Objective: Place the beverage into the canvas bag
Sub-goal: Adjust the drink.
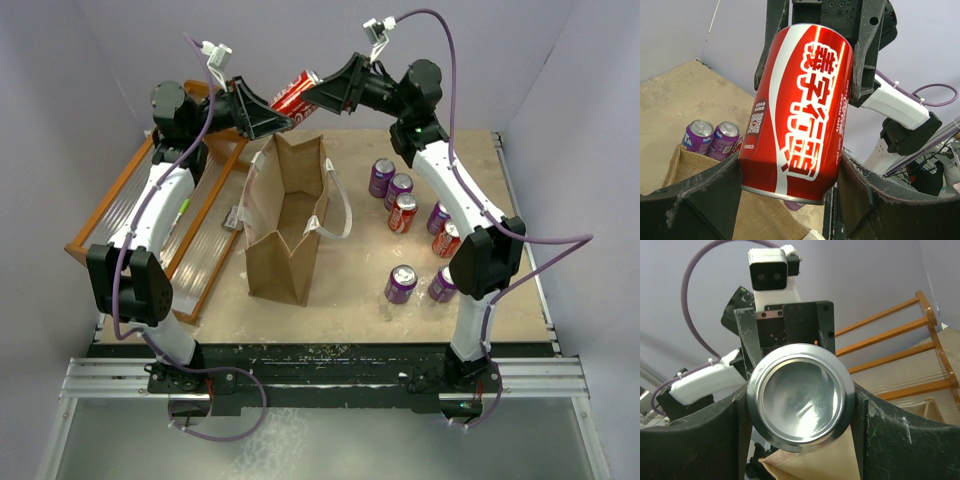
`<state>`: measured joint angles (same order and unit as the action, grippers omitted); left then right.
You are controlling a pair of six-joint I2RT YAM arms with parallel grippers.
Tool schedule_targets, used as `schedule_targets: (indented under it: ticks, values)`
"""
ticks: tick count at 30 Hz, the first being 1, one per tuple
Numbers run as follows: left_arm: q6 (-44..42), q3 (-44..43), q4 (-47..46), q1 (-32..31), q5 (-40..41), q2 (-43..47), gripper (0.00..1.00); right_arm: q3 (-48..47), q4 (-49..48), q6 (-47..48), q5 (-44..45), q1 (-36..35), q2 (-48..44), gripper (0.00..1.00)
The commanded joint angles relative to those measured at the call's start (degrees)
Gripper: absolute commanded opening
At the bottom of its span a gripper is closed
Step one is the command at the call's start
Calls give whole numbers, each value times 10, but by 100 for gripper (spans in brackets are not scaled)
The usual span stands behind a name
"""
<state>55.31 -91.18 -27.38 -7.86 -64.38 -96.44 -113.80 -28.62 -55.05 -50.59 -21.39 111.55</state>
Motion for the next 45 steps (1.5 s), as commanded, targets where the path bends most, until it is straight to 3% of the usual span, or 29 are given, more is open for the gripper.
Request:
schedule_targets:
  ticks: [1,11,14,24,37,45]
  values:
    - [-15,-66,-46,5,-2,21,1,30,-61,38,-33,19,-13,40]
    - [-44,-63,-21,8,-19,30,0,54,-81,43,-76,22,2,53]
    - [-52,-57,-19,8,-25,36,0,51,-87,37,-81,22,8,66]
    - [-87,-53,11,13,-21,45,0,62,-88,46,-92,22,1,92]
    - [-155,-52,80,14,-8,52,0,69,-78,61,-85,22,-3,91]
    - [-234,-61,137,14,-16,41,0,29,14,140,-110,14,1,92]
